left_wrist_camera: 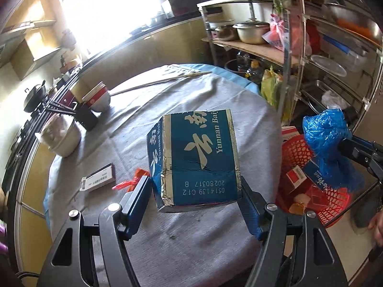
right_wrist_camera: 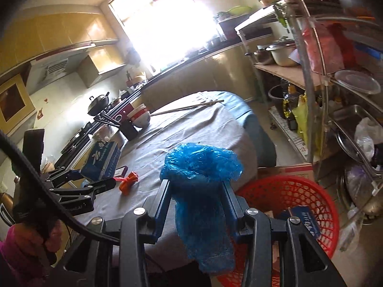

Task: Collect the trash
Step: 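Carry the milk carton and blue bag toward the red basket, then lower the blue bag into the red basket with the right gripper while the left holds the carton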

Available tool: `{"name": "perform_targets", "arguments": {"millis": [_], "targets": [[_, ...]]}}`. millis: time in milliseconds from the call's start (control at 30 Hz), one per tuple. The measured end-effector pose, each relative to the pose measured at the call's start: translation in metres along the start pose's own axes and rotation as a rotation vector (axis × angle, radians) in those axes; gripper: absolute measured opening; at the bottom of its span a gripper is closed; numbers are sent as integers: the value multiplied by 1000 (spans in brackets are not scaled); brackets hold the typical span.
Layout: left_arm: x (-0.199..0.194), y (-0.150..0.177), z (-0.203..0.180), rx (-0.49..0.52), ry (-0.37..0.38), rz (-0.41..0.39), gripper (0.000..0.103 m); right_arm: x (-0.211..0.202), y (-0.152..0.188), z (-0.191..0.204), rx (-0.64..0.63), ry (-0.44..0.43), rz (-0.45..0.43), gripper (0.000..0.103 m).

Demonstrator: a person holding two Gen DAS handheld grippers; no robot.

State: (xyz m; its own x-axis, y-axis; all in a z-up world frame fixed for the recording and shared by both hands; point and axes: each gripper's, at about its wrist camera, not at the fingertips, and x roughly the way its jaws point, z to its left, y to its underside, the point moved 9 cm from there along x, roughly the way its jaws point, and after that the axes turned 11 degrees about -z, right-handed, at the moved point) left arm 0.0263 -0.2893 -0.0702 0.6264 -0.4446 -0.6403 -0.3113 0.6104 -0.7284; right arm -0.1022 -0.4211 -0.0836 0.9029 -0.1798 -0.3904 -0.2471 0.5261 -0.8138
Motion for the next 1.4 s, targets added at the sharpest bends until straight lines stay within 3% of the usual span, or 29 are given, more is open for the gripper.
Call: {"name": "perform_targets", "arguments": {"millis": [633,1100,1400], "targets": [[9,-17,-67,99,94,-11,72,-26,-1,-52,67,91,-16,45],[24,-6,-112,134,213,26,72,-26,9,-83,136,124,-2,45],[33,4,-129,164,244,47,72,-24,16,-98,179,141,11,45]]}}
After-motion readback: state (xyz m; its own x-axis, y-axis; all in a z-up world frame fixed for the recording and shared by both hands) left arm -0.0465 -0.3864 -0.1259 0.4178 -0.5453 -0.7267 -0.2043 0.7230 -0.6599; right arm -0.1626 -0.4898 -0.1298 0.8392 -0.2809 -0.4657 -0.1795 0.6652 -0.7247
